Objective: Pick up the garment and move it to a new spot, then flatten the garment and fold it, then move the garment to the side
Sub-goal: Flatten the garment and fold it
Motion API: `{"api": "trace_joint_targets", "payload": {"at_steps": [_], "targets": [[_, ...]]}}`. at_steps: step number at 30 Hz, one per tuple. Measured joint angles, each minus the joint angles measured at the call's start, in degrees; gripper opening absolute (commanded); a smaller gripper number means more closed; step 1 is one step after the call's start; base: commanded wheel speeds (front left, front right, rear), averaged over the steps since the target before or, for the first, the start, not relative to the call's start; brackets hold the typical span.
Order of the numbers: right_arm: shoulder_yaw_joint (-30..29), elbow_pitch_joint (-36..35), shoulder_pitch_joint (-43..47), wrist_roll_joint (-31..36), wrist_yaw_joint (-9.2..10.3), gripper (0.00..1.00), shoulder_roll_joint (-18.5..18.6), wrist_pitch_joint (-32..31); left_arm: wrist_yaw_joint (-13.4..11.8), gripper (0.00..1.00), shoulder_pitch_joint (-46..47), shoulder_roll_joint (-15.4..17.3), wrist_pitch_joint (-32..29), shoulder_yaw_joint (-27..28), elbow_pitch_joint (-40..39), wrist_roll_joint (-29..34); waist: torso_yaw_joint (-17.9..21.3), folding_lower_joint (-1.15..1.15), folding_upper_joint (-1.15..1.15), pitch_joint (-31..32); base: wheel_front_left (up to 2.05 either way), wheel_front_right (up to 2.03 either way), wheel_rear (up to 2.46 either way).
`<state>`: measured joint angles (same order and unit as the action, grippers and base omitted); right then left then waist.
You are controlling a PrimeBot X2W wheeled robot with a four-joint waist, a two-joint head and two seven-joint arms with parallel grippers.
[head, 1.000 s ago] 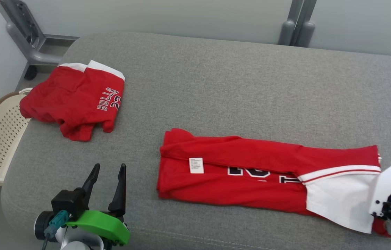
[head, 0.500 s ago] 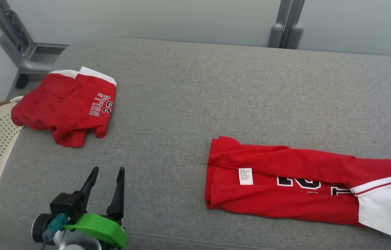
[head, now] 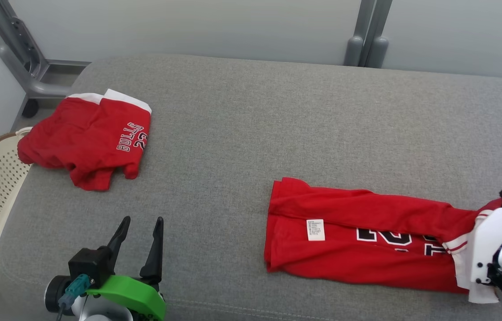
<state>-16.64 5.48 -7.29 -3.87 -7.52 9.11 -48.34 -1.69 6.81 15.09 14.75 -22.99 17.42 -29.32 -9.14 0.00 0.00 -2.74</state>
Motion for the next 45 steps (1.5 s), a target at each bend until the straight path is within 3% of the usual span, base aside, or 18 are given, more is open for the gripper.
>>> {"api": "trace_joint_targets", "payload": {"at_steps": [8,24,44,45], "targets": [[12.41,1.68,-3.26,-3.24,0.0,0.0,0.08,0.03,0.0,1.0,0.32,-0.03,0.02,-0.16,0.25,-0.33,-0.74,0.0,0.0,-0.01,0.0,0.0,0.0],[30.06,15.23,-14.85,-9.31,0.01,0.0,-4.8,4.2,0.25,1.0,1.83,-0.85,0.03,-0.87,1.08,-0.33,-3.26,0.0,0.0,-0.87,0.0,0.0,0.0],[39.02,24.74,-21.15,-14.94,0.02,0.0,-6.13,9.16,0.43,1.0,2.13,-1.58,0.21,-0.78,1.55,-0.37,-4.42,0.0,0.0,-1.59,0.0,0.0,0.0],[39.16,24.82,-21.32,-15.41,0.02,0.2,-6.13,9.73,0.43,1.0,2.14,-1.6,0.21,-0.77,1.58,-0.37,-4.43,0.0,0.0,-1.61,0.0,0.0,0.0]]}}
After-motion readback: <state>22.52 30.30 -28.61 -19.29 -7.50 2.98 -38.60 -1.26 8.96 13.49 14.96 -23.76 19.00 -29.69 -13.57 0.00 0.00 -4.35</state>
